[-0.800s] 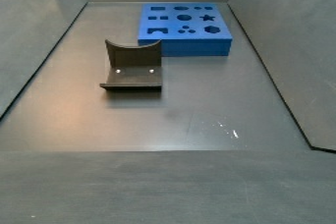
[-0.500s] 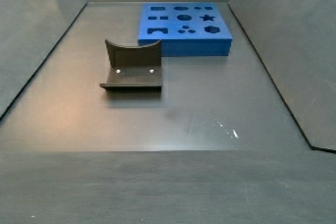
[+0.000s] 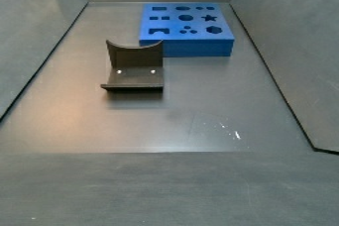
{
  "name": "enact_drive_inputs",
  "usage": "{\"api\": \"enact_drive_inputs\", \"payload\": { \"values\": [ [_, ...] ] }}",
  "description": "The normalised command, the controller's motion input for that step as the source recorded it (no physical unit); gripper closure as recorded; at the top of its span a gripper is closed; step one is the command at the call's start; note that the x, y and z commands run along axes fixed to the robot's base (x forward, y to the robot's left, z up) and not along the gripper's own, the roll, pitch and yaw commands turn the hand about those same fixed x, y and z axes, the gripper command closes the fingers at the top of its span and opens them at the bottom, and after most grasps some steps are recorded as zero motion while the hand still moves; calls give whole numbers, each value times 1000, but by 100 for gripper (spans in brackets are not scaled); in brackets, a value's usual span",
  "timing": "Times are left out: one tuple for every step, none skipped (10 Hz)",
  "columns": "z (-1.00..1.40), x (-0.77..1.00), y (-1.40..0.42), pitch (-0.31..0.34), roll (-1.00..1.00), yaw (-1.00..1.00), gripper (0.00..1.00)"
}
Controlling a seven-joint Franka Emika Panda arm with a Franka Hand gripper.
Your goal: Insert the oval object.
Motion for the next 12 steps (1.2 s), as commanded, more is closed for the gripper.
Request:
{"api": "enact_drive_inputs", "payload": {
  "values": [
    [-437, 0, -369, -39, 1, -846, 100],
    [-423, 0, -326, -13, 27, -900, 100],
    [-469, 0, -126, 0, 33, -1000, 100],
    [-449, 0, -74, 0, 49, -1000, 100],
    [-423, 0, -6, 0, 67, -1000, 100],
    [-409, 0, 0, 0, 70, -1000, 100],
    [-380, -3, -11, 10, 64, -1000, 100],
    [-354, -3, -20, 29, 64, -1000, 100],
    [-206, -11, -31, 54, 66, -997, 100],
    [-26, 0, -74, 47, 39, -977, 100],
    [-86, 0, -43, 27, 61, -983, 100],
    [-146, 0, -26, 0, 79, -1000, 100]
  ]
}}
